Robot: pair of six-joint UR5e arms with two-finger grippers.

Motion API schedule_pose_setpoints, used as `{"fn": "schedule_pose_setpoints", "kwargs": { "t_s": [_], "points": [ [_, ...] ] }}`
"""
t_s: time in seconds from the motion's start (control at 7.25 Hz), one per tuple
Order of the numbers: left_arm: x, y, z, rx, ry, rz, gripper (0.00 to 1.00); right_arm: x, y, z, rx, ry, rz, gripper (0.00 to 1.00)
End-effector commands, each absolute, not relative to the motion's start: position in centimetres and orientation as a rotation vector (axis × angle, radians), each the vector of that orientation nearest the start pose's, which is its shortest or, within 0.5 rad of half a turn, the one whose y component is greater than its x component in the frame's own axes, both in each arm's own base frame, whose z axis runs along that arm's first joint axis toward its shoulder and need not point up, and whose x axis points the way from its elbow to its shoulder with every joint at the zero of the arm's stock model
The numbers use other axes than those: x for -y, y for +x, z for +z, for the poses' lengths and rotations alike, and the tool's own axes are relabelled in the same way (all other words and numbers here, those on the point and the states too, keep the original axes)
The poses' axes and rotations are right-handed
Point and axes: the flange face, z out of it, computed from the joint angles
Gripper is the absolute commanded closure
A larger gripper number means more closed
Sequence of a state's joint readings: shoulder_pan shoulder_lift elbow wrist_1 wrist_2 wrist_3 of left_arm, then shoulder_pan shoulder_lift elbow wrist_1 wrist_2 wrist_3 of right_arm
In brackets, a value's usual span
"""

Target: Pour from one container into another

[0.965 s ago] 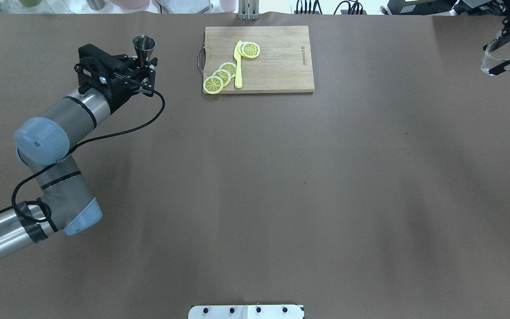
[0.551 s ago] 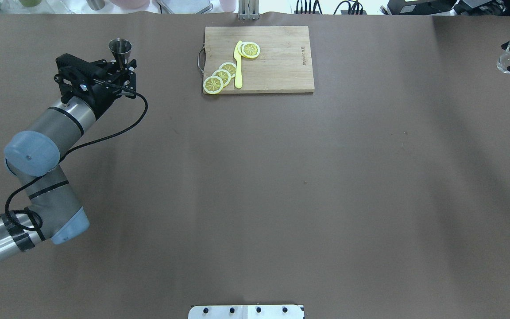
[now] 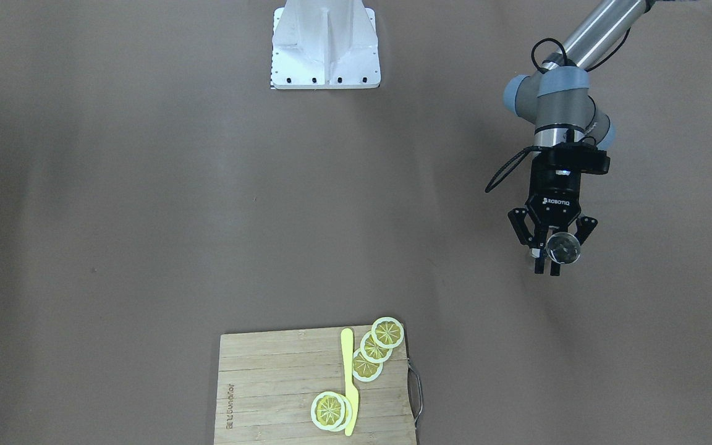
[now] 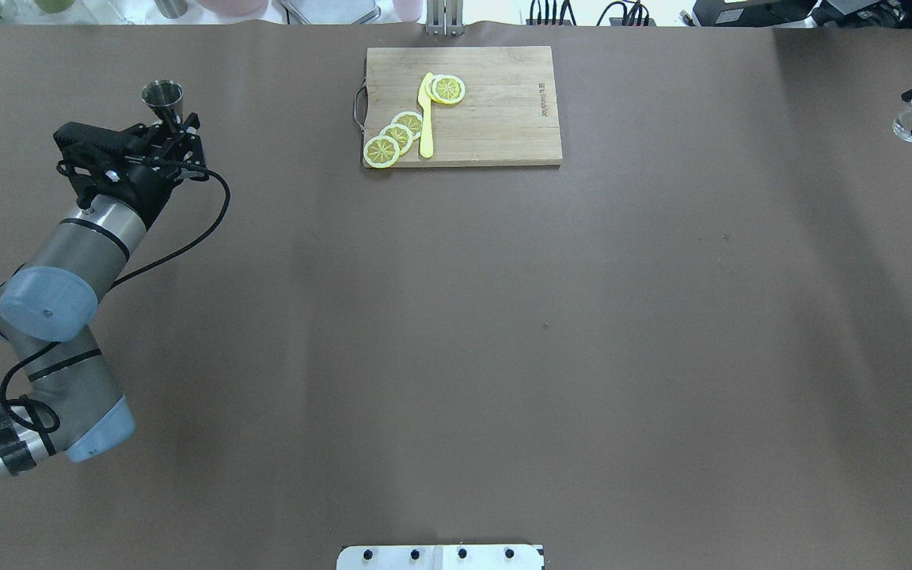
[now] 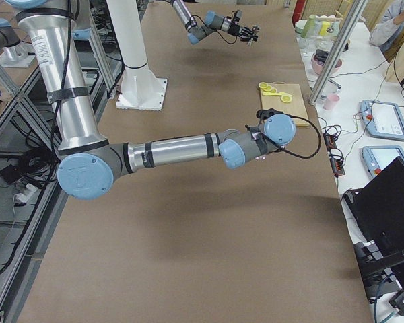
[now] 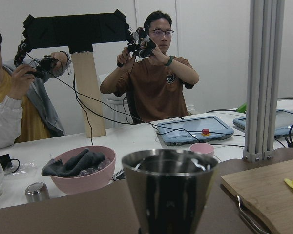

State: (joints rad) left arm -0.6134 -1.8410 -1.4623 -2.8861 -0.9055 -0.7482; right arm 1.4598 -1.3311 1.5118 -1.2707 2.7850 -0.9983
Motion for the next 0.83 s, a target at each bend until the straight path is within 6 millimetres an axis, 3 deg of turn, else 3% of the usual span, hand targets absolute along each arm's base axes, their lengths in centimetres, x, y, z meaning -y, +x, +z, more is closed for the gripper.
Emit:
{"fn": "schedule_pose_setpoints", "kwargs": {
  "t_s": [0.0,0.28,0.55,0.69],
  "points": [
    [49.4,36.8,41.6,-0.684,1.337,-0.344,1.0,59.5,-2.6,48.7,1.001,0.89,-1.137,1.0],
    [48.8,36.5,37.1,-0.687,1.282,-0.385,1.0,59.5,-2.5,48.0,0.985,0.854,-1.085,1.0],
    [47.4,37.3,36.5,-0.643,1.289,-0.43,1.0,59.6,-2.6,47.1,0.943,0.828,-1.043,1.0],
    [46.2,37.9,37.2,-0.643,1.289,-0.443,1.0,59.5,-3.1,46.1,0.918,0.819,-1.028,1.0]
  ]
}}
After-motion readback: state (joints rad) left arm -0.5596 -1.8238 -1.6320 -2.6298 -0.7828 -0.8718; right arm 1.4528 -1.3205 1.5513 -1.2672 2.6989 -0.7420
